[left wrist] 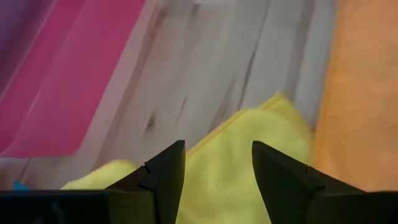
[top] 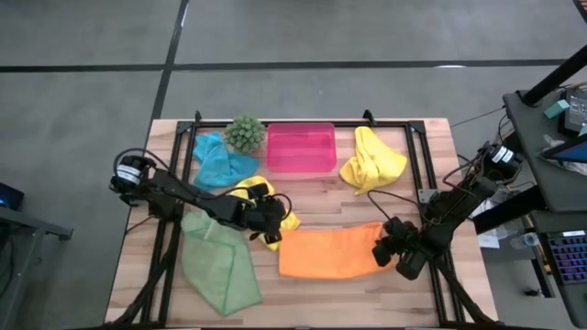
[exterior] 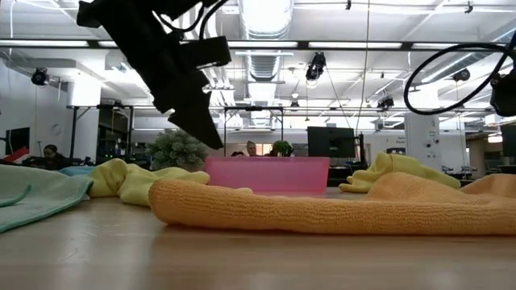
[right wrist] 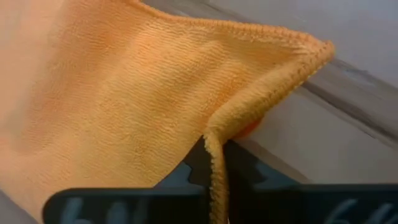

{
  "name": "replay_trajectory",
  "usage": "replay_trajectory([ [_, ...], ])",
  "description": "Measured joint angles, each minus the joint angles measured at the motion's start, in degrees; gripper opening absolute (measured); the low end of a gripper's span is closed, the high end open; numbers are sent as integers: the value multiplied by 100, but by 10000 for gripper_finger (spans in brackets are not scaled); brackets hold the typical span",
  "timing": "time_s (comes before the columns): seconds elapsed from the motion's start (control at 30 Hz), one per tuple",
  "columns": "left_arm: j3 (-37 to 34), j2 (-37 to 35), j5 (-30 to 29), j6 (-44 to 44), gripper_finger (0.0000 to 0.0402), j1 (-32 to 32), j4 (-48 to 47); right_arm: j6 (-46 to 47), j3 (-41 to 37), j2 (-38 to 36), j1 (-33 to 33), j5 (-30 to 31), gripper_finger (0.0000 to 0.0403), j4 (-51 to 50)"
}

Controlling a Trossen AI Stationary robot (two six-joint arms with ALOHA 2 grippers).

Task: Fold microfiber towels
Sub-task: Fold the orange microfiber towel

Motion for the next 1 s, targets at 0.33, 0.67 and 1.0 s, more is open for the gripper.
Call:
replay_trajectory([
  [0.33,-55,28,720,344,171,-411,2121,-854,244,-265,0,17,9,-17],
  [0.67,-28,374,920,459,171,-545,2815,-1221,420,-713,2,21,9,-3],
  [1.0,-50,561,922,481,171,-563,2799,-2082,525,-895,-82,196,9,1040],
])
